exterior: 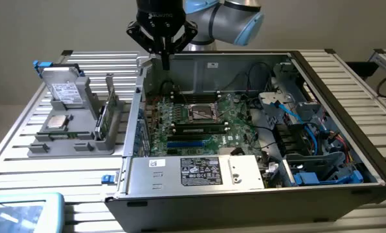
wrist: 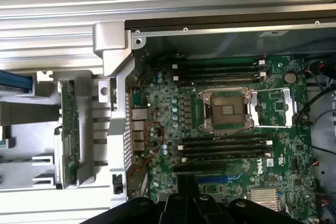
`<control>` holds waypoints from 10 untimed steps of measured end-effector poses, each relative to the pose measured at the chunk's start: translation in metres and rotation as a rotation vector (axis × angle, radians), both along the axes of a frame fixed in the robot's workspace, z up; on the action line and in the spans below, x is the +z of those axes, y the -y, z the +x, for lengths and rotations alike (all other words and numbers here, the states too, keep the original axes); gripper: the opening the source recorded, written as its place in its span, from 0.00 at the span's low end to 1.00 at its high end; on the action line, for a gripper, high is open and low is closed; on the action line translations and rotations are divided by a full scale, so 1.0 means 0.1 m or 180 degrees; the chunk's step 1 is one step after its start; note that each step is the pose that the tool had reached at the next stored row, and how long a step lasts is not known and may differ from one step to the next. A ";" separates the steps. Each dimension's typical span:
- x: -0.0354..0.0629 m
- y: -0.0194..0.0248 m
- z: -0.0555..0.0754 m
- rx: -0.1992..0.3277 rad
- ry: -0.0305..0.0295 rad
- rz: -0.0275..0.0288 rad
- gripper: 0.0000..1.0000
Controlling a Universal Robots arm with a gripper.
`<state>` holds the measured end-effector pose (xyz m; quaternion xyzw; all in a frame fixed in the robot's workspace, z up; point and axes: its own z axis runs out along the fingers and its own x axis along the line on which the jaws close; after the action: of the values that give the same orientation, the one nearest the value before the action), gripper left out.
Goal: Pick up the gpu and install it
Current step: 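Reach for the gpu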
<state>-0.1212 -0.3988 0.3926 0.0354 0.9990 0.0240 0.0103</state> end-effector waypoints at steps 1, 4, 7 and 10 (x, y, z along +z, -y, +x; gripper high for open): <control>0.000 0.000 0.00 0.0000 0.0000 0.0000 0.11; 0.000 0.000 0.00 0.0000 0.0000 0.0000 0.11; 0.000 0.000 0.00 0.0000 0.0000 0.0000 0.11; 0.000 0.000 0.00 0.0000 0.0000 0.0000 0.11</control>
<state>-0.1212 -0.3988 0.3926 0.0354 0.9990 0.0240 0.0103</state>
